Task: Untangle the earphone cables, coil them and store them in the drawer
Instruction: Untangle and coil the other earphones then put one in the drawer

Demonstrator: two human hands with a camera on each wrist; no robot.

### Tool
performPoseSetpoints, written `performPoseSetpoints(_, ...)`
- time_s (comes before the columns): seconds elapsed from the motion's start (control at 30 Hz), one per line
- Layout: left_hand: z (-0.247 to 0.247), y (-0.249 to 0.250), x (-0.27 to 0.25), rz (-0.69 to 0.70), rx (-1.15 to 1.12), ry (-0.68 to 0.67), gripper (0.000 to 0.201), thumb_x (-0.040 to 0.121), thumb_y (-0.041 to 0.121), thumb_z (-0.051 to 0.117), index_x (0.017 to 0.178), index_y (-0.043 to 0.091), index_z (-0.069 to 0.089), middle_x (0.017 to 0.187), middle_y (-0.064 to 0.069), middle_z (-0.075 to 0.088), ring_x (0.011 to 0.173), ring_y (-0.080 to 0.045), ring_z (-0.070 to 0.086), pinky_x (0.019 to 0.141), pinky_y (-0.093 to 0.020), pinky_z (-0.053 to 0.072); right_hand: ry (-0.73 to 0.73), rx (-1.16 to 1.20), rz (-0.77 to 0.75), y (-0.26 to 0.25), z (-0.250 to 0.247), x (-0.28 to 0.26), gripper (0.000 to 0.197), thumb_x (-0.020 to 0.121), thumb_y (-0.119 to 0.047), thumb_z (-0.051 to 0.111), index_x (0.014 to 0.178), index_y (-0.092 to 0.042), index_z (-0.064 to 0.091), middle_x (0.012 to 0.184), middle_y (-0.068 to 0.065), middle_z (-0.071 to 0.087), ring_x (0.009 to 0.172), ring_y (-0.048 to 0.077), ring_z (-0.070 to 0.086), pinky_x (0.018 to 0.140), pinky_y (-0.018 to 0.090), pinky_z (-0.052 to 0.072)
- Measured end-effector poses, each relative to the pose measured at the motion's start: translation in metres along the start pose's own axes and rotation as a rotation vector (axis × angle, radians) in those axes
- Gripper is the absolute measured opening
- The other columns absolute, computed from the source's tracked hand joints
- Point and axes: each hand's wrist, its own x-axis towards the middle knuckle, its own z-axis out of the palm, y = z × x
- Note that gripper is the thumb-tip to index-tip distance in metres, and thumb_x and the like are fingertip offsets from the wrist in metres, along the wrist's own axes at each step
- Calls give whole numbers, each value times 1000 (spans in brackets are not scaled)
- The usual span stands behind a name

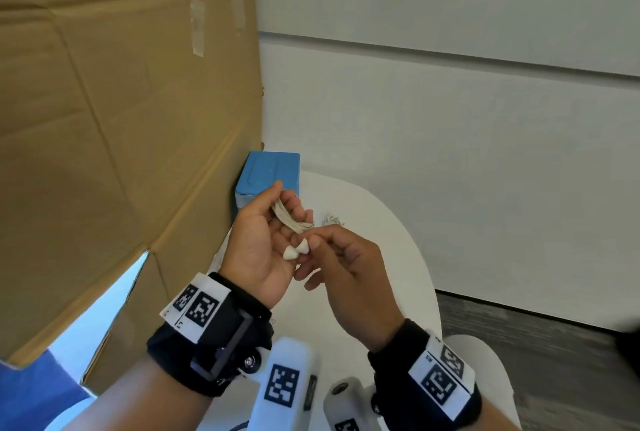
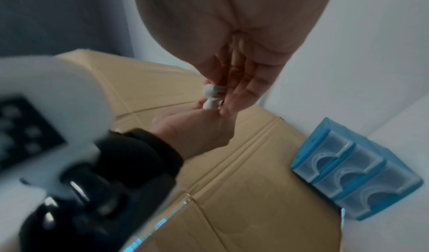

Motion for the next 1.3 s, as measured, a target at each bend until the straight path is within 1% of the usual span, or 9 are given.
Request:
performPoseSetpoints(0.1,-1,4,1,-53,-59,59,42,92,40,57,58,19,45,49,6,36,42,-10,44,42,-23,40,16,12,5,3,5,-1,8,96,-1,56,96,-4,63,70,6,69,57,17,63,53,26,50)
performPoseSetpoints(0.23,-3,9,0,-50,-42,40,45,91,33,57,53,20,36,41,7,27,31,-8,29,39,-18,36,3,111,162,-2,-1,6,26,90,-3,66,109,-12,51,66,7,65,53,21,59,50,29,48)
performPoseSetpoints(0.43,5,9,-6,68,267,-88,47,92,25,56,51,19,35,41,6,25,34,-8,25,41,-20,31,-67,-58,102,-10,-18,18,19,92,-12,61,78,-10,73,71,4,63,62,19,51,54,29,43)
performPoseSetpoints(0.6,7,12,-11,166,407,-104,48,90,21,56,49,17,32,40,4,24,41,-13,25,45,-24,31,-130,-121,33,-12,-23,21,23,96,-15,61,116,-13,71,85,5,73,71,19,65,66,25,52)
performPoseSetpoints(0.7,7,14,-14,239,502,-120,49,90,17,56,48,15,30,38,3,26,41,-15,28,46,-26,32,-192,-173,-40,-14,-21,22,29,96,-18,61,123,-13,68,93,10,75,77,31,66,74,37,57)
performPoseSetpoints(0.87,6,11,-15,315,578,-124,52,91,13,56,44,16,34,37,5,32,39,-11,31,47,-27,30,-287,-232,-47,-24,-26,23,15,94,-16,64,102,-19,76,80,-10,72,62,13,58,56,15,45)
performPoseSetpoints(1.07,7,4,-13,324,555,-132,47,94,24,57,53,13,37,43,7,33,43,-9,34,51,-20,39,-264,-246,35,-20,-26,25,23,84,-27,76,92,-6,74,83,20,70,63,49,54,52,35,41)
performPoseSetpoints(1.2,5,5,-11,287,571,-109,48,92,24,59,50,13,38,43,4,36,43,-11,39,59,-30,39,-268,-255,94,-21,-28,28,19,87,-25,72,95,-8,76,84,10,74,62,13,61,50,24,45)
performPoseSetpoints(1.3,2,6,-9,269,596,-94,51,92,24,59,47,14,37,47,-5,38,43,-14,38,58,-30,37,-271,-257,104,-22,-27,28,15,88,-24,72,93,-11,78,86,9,75,62,10,62,51,20,44)
